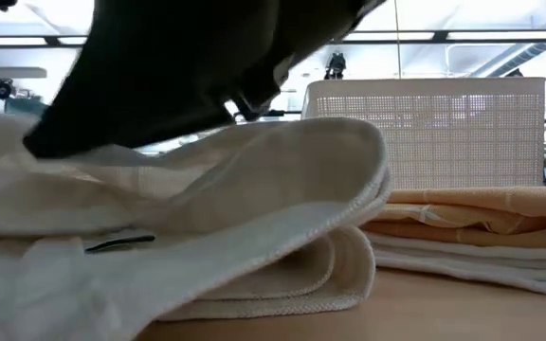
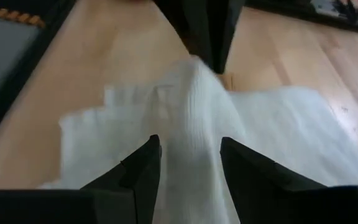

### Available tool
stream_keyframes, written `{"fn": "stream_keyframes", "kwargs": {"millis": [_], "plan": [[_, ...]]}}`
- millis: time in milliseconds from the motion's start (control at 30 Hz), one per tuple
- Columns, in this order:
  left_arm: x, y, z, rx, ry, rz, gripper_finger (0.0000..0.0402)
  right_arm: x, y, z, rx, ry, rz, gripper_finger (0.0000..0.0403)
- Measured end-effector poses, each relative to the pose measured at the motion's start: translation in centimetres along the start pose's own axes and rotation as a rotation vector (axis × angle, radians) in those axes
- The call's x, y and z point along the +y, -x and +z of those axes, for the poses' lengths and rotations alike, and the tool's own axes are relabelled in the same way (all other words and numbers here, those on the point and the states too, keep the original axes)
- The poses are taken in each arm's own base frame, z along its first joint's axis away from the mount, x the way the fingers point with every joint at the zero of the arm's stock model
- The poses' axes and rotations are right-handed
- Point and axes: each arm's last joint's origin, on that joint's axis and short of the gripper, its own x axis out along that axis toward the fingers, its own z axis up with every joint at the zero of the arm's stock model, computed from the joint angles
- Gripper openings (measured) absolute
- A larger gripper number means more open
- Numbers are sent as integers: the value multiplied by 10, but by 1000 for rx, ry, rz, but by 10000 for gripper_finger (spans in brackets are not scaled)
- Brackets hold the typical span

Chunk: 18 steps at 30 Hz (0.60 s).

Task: Fold towel
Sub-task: Fold the white checkered towel

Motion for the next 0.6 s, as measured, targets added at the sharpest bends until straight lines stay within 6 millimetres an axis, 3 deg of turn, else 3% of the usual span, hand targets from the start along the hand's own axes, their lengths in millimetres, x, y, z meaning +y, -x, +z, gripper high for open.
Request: {"fn": "stream_keyframes", "kwargs": {"millis": [367, 600], "plan": [[-11, -27, 2, -141, 74, -178, 36, 2, -17, -21, 32, 67, -78, 147], [-11, -29, 7, -150, 62, -183, 36, 11, -9, -19, -1, 127, -169, 70]]}}
